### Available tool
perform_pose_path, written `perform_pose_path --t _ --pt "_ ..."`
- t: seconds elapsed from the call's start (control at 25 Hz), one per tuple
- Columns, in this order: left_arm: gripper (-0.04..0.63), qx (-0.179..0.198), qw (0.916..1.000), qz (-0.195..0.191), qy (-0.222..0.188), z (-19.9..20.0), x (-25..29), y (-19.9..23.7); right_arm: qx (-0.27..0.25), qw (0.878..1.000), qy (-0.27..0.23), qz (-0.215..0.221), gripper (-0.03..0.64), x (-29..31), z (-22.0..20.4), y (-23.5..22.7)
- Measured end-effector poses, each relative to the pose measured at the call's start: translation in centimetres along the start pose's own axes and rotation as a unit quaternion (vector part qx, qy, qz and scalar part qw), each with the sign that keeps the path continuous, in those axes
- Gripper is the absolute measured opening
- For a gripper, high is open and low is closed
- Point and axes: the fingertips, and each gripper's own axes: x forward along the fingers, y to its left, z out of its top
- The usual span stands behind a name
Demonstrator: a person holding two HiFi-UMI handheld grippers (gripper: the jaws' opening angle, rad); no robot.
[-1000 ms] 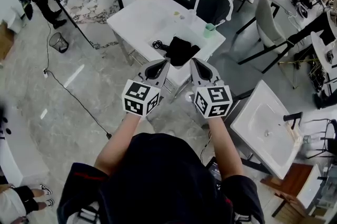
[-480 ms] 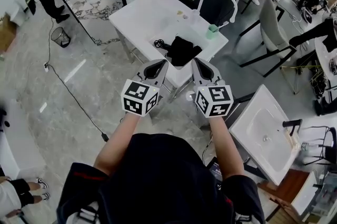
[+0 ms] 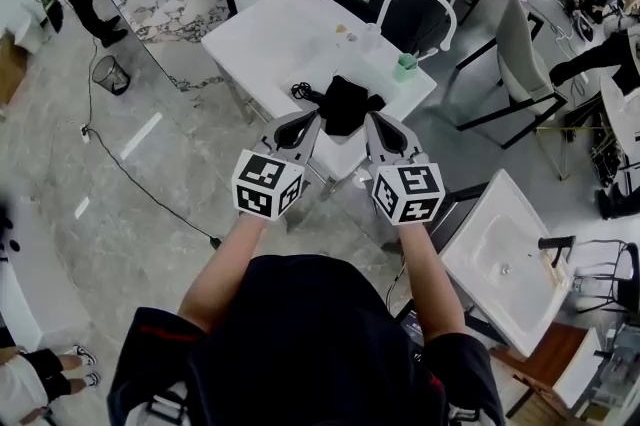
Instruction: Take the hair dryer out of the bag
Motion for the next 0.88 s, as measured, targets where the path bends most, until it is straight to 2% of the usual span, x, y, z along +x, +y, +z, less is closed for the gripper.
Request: perform_pose_path --t 0.28,0.88 --pt "0.017 0.004 0.9999 0.006 -0.013 1.4 2.6 3.6 0.01 1.0 0.009 -0.008 0.034 3.9 0.0 -1.7" --pt "0.017 0.003 0.9995 -0.024 0.018 2.7 8.6 10.8 0.026 0.999 0.023 -0.031 0.034 12.4 1.5 -4.0"
